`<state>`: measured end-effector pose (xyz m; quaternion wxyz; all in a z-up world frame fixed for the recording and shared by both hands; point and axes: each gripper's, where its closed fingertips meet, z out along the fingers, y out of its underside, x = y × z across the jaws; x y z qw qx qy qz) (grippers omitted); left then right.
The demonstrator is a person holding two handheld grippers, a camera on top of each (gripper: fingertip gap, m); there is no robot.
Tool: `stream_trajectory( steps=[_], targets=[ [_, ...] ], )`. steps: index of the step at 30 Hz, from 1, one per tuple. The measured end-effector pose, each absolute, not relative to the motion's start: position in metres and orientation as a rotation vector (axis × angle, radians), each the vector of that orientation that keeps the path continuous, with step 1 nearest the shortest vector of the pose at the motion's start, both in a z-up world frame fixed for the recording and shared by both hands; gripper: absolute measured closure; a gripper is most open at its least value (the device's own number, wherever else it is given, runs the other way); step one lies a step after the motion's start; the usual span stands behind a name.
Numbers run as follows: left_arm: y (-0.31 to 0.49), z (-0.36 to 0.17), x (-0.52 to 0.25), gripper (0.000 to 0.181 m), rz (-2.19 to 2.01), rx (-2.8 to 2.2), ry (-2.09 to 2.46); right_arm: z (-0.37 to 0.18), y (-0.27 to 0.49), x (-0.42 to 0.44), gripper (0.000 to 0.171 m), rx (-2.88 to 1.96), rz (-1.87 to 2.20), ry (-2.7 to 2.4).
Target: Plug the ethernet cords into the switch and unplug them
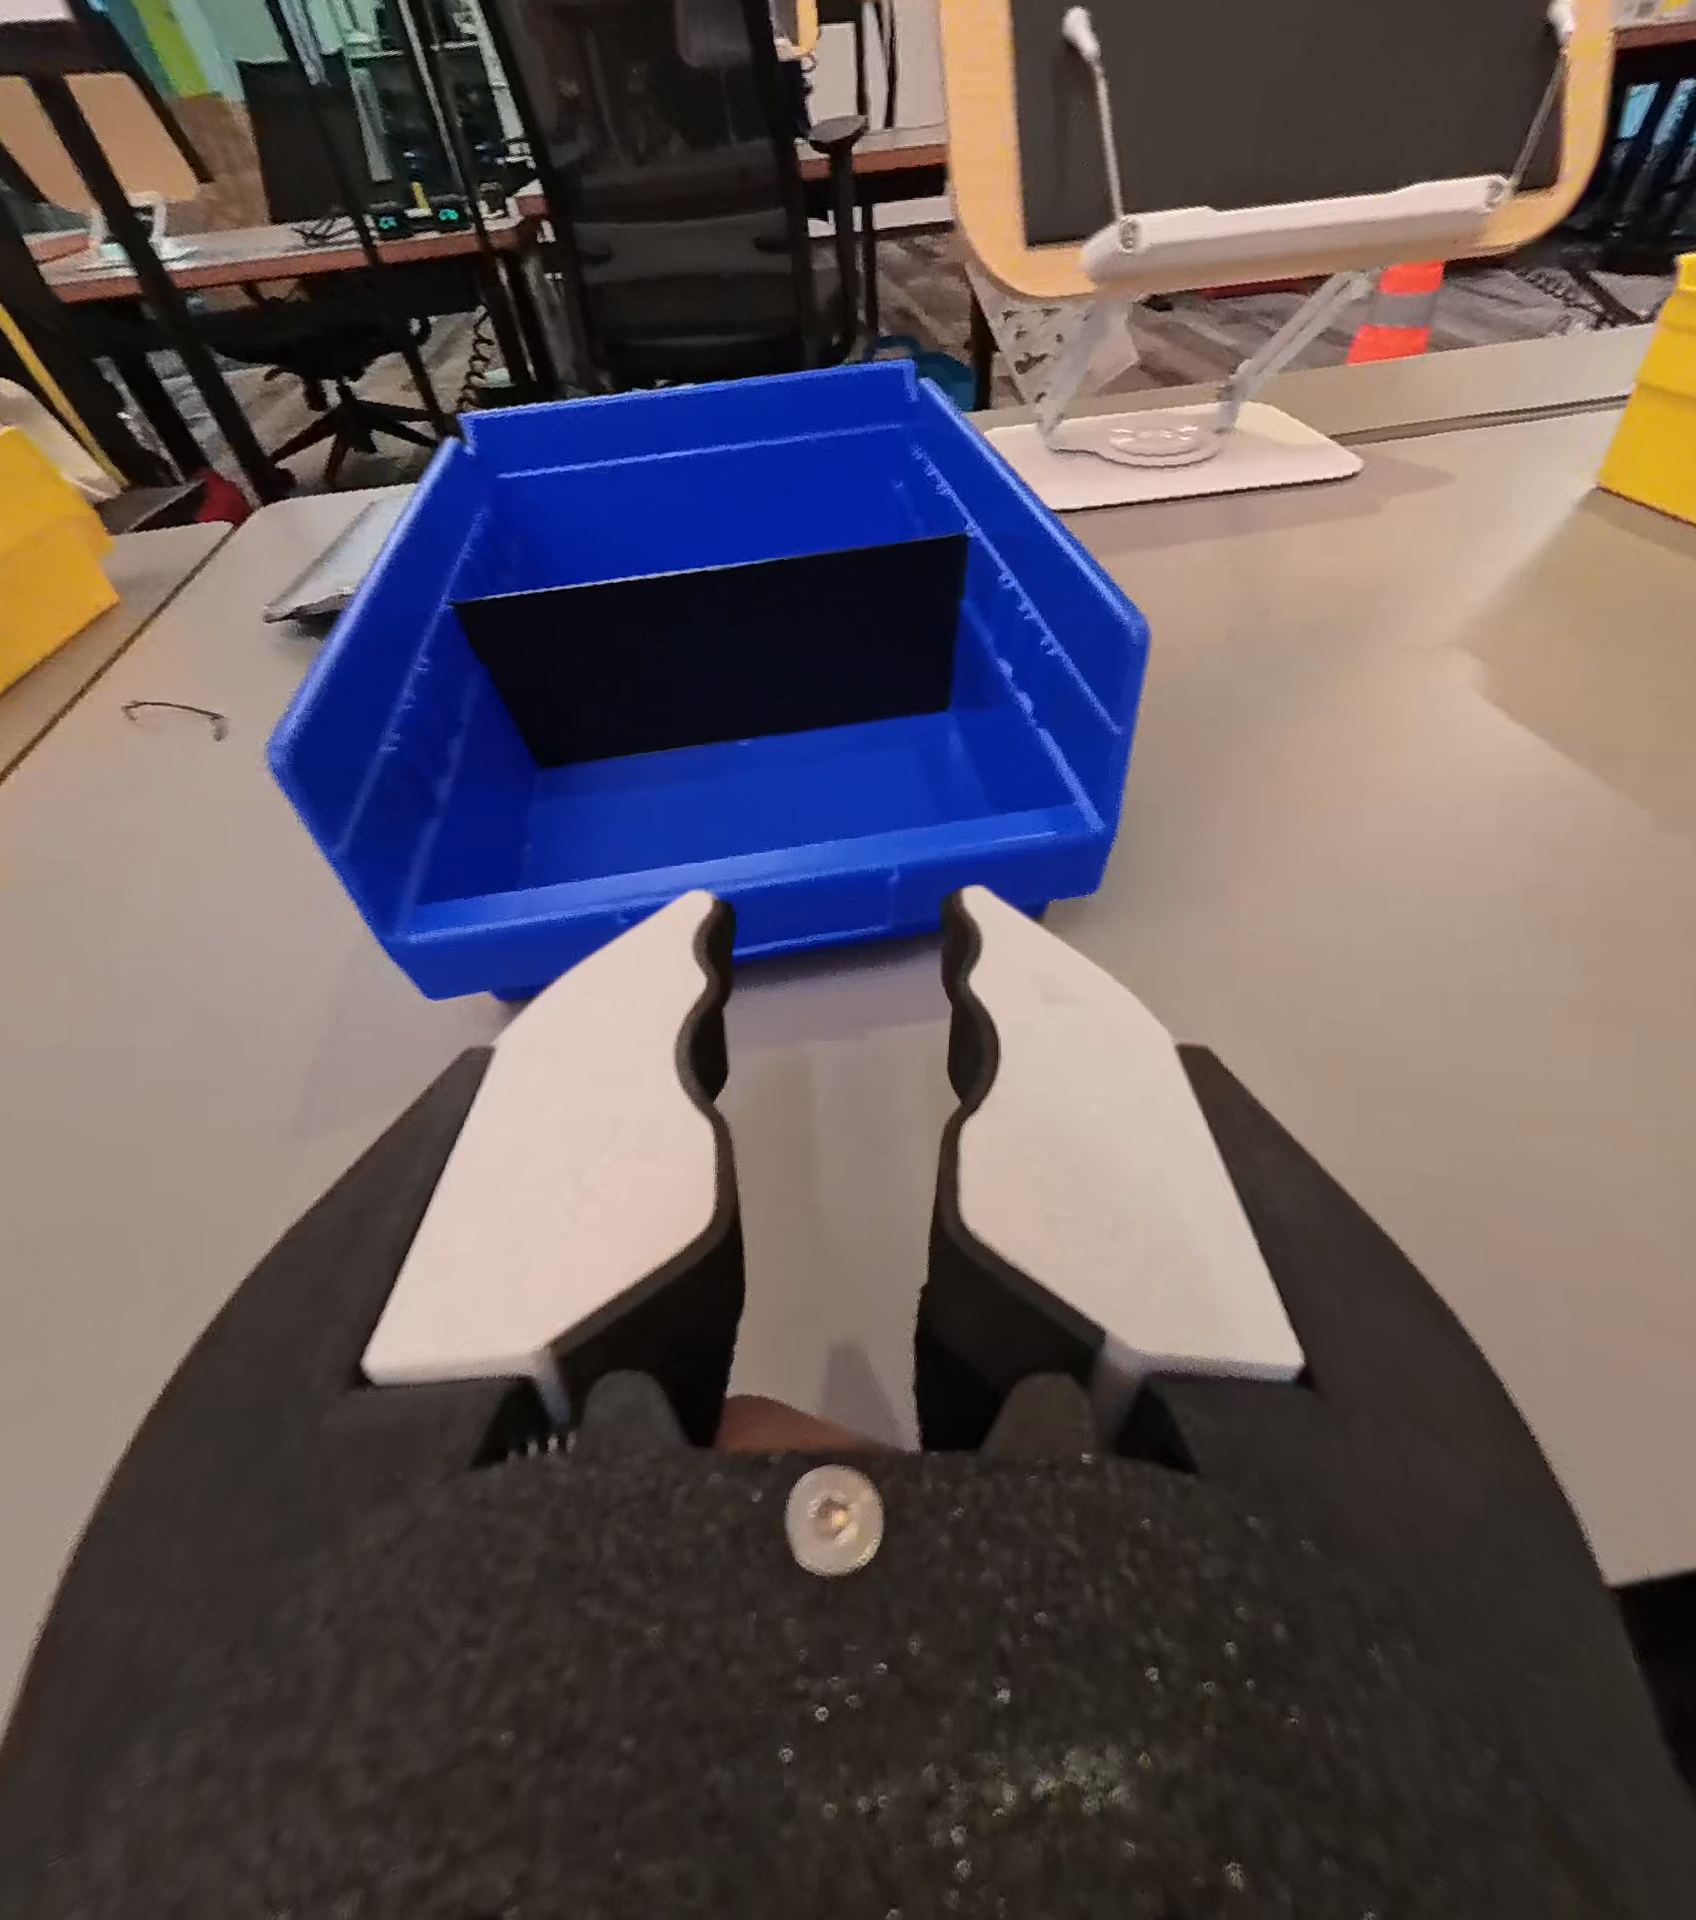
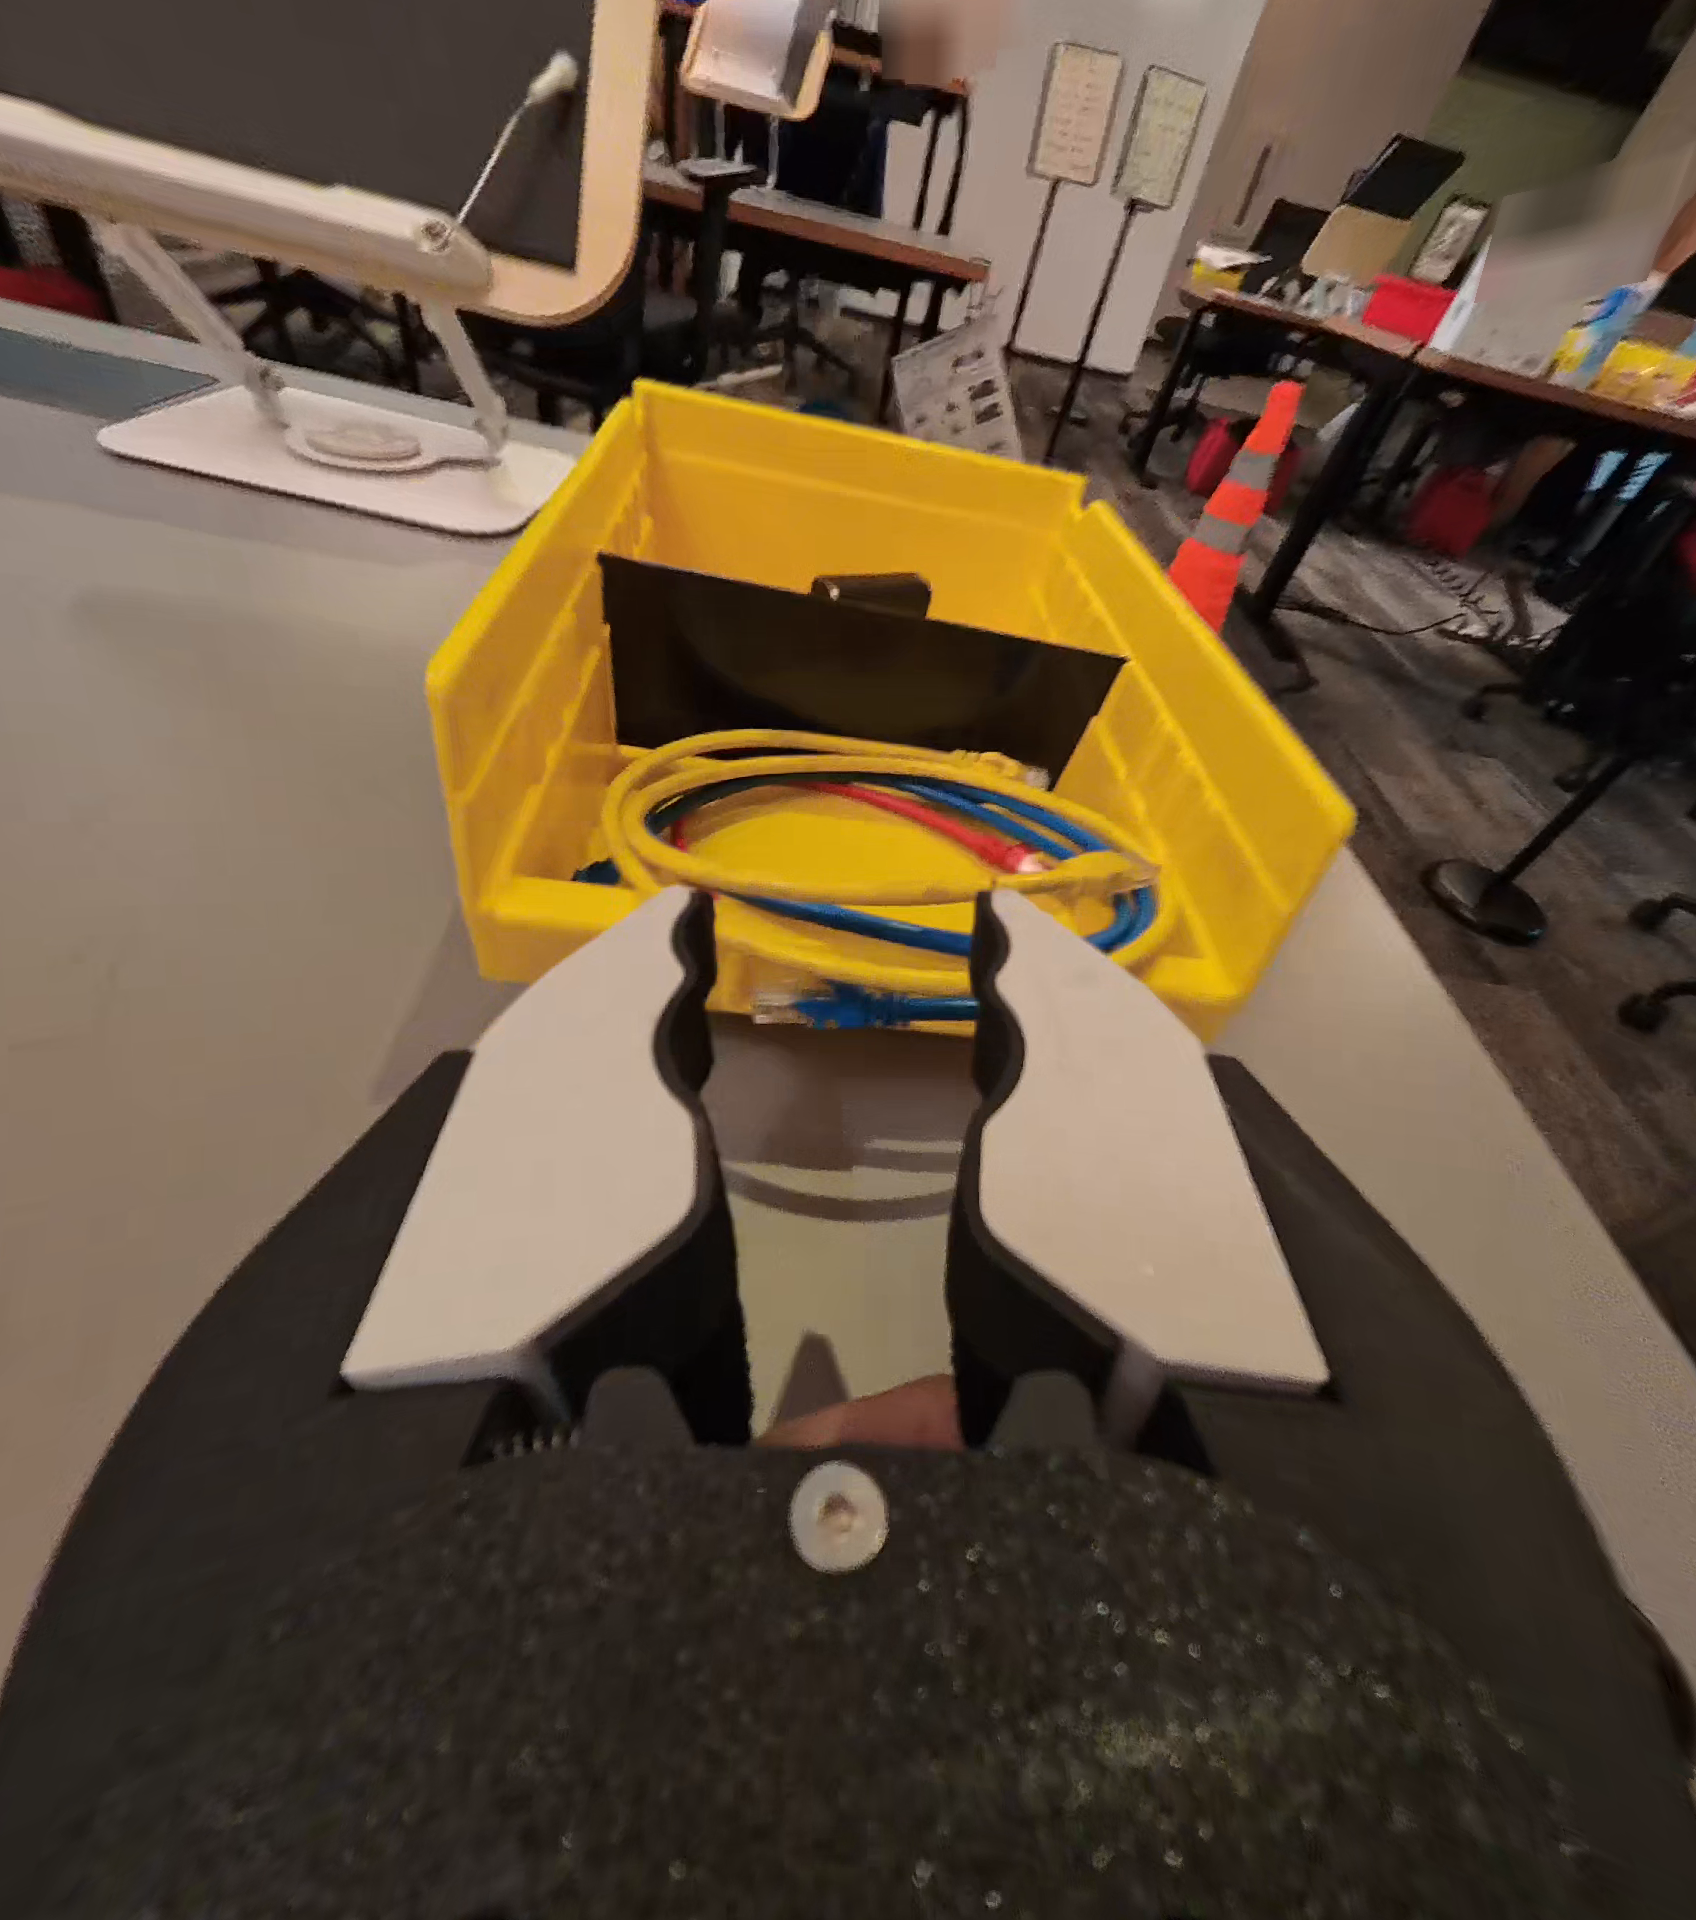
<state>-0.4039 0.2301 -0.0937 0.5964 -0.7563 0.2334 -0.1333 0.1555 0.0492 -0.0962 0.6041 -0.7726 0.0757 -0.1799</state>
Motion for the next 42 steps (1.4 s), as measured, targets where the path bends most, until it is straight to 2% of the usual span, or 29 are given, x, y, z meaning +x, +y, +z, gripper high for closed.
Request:
stream_trajectory(
  steps=[7, 11, 14, 30, 34, 36, 40, 41, 42],
  targets=[
    [0.235, -0.097, -0.412, 0.143, -0.300, -1.782, 0.500, -0.091, 0.055, 0.142, 0.131, -1.737, -0.019, 0.293],
    [0.235, -0.107, -0.415, 0.144, -0.301, -1.848, 0.479, -0.113, 0.052, 0.150, 0.132, -1.857, -0.059, 0.310],
    [0.234, -0.108, -0.414, 0.144, -0.364, -1.868, 0.445, -0.109, 0.053, 0.155, 0.137, -1.836, -0.065, 0.330],
    [0.235, -0.111, -0.422, 0.144, -0.375, -1.896, 0.419, -0.103, 0.053, 0.148, 0.138, -1.831, -0.117, 0.271],
    [0.235, -0.115, -0.424, 0.144, -0.367, -1.907, 0.424, -0.109, 0.077, 0.108, 0.127, -1.872, -0.126, 0.034],
    [0.234, -0.116, -0.425, 0.144, -0.371, -1.913, 0.426, -0.122, 0.090, 0.103, 0.114, -1.934, -0.184, 0.077],
    [0.227, -0.121, -0.427, 0.144, -0.347, -1.915, 0.462, -0.123, 0.123, 0.084, 0.111, -1.942, -0.157, 0.071],
    [0.221, -0.121, -0.426, 0.156, -0.351, -1.901, 0.505, -0.118, 0.132, 0.077, 0.111, -1.923, -0.135, 0.068],
    [0.213, -0.119, -0.421, 0.159, -0.376, -1.862, 0.564, -0.114, 0.140, 0.072, 0.111, -1.908, -0.131, 0.069]
  ],
)
